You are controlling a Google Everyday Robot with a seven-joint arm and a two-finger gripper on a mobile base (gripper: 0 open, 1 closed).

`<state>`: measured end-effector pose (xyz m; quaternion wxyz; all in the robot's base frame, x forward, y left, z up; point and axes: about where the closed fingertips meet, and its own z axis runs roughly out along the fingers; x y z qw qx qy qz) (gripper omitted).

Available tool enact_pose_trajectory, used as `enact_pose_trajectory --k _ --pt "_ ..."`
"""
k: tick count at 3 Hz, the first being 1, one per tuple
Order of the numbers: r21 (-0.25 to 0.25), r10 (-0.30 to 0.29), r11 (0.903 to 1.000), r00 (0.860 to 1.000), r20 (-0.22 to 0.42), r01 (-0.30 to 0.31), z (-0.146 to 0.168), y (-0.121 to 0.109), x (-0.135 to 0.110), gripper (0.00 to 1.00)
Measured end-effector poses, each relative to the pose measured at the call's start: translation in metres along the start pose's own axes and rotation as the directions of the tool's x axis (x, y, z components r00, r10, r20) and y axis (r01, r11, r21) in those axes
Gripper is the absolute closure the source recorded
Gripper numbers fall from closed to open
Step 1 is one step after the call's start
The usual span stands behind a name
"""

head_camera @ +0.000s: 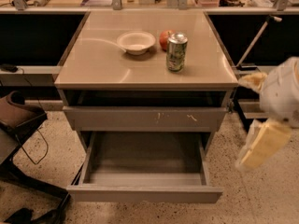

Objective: Close middle drawer

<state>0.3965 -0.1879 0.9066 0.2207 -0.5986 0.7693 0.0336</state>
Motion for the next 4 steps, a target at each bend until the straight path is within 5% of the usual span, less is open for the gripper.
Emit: enact_pose_trajectory --k 1,2,3,4 --pt "-0.010 0.048 0.9988 0.991 0.123 -0.047 0.046 0.042 0.003 0.00" --pt "-0.119 0.149 0.9840 0.979 0.142 -0.133 0.124 0.091 0.034 0.00" --pt "-0.288 0.258 0.9272 0.966 0.026 -0.240 0.212 0.155 0.087 0.00" --pt "-0.351 0.317 0.8821 0.947 -0.049 -0.314 0.230 0.192 0.104 0.00"
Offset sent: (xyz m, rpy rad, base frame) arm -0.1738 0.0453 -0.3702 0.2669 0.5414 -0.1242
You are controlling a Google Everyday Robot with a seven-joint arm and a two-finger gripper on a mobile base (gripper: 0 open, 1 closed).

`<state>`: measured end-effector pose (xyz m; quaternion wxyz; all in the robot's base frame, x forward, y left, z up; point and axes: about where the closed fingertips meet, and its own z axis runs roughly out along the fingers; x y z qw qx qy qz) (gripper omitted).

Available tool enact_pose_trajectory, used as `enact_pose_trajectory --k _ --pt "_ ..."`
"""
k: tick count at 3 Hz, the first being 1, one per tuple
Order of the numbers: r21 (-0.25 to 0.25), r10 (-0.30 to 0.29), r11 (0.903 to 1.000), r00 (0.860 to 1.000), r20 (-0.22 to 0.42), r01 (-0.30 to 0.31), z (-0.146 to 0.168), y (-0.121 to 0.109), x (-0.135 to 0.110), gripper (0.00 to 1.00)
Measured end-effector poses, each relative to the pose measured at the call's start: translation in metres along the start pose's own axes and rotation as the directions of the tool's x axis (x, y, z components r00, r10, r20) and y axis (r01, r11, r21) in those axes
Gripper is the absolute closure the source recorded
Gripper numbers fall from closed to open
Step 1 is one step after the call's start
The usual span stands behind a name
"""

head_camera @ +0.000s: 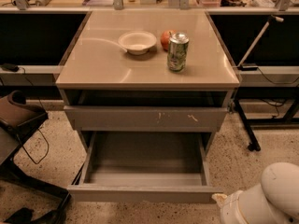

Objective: Close middle drawer

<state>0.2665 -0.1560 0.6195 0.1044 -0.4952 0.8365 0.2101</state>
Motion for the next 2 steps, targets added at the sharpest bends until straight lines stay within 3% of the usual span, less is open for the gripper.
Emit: enact_pose_trajectory --k 1,2 --pt "-0.025 -0.019 0.9995 1.000 -0.002 0.019 0.021 0.004 0.003 0.00" --pt "-0.110 0.012 0.9939 0.999 0.045 -0.006 0.081 0.024 0.024 0.00"
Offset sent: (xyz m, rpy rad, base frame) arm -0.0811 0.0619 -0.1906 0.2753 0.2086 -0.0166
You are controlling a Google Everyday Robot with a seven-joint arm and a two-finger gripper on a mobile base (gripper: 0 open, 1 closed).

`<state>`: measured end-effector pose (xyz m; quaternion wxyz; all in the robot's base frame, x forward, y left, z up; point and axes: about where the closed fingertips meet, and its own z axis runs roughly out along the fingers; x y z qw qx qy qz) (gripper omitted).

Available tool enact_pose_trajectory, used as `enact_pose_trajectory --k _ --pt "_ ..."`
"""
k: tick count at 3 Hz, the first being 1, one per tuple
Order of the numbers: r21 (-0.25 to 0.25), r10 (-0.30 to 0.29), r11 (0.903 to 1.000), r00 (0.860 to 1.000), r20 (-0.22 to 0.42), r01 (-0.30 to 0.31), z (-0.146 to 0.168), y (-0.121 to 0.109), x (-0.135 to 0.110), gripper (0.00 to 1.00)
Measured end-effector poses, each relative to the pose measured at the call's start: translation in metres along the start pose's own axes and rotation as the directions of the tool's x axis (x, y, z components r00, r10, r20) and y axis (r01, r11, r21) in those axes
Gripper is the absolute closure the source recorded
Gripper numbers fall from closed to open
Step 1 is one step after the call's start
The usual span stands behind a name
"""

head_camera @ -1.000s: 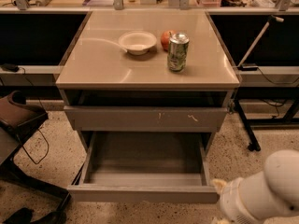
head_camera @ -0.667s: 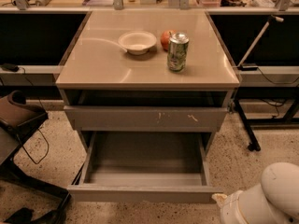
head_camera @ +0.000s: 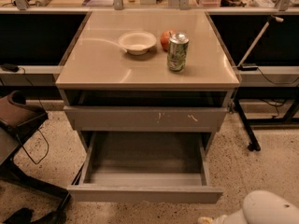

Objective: Close middle drawer

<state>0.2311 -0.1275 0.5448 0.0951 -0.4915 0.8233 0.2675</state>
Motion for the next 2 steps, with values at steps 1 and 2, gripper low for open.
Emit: enact_pose_trajectory --k 1,2 --pt "-0.026 0.067 0.9976 0.990 0.122 -0.064 0.049 -0.008 0.023 0.00" --pt "-0.047 0.130 0.9914 0.963 0.238 -0.122 0.084 -0.033 0.034 0.00"
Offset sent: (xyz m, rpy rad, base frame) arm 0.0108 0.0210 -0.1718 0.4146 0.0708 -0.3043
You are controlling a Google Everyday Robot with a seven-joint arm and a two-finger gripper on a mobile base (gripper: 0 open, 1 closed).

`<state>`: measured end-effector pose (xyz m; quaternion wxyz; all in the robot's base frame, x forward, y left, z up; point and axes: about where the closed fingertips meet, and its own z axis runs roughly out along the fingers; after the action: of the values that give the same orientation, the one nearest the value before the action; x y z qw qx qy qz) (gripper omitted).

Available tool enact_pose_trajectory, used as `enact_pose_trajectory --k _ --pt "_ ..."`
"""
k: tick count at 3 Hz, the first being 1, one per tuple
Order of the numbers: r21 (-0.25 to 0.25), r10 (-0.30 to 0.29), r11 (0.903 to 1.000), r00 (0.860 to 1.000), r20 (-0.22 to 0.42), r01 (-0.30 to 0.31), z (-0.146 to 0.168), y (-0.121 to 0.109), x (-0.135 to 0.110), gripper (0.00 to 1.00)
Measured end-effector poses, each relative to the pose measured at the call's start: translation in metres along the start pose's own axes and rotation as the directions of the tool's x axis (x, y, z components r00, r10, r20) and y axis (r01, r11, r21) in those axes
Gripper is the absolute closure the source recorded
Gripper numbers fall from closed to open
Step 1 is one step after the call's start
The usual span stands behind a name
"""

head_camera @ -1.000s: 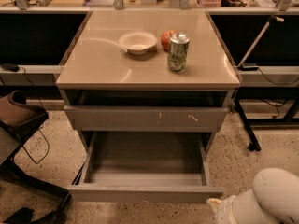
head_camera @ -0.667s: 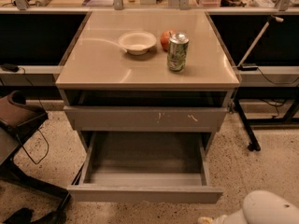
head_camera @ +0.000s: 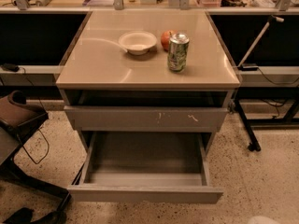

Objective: Close middle drawer

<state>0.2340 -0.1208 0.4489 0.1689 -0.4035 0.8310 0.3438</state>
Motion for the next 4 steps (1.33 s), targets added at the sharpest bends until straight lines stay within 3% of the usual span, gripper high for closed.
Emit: enact_pose_trajectory --k 1,2,3,4 --pt "-0.046 0.071 0.9968 0.991 0.116 -0.066 0.024 -0.032 -0.001 0.00" --pt "-0.084 0.126 0.9902 0.974 0.187 -0.112 0.037 -0.066 -0.013 0.00" --pt "-0.059 0.135 0.9904 0.967 0.216 -0.125 0.037 -0.115 -0.060 0.00" --pt "-0.067 0.147 0.9885 0.964 0.223 -0.136 0.036 -0.121 -0.061 0.00"
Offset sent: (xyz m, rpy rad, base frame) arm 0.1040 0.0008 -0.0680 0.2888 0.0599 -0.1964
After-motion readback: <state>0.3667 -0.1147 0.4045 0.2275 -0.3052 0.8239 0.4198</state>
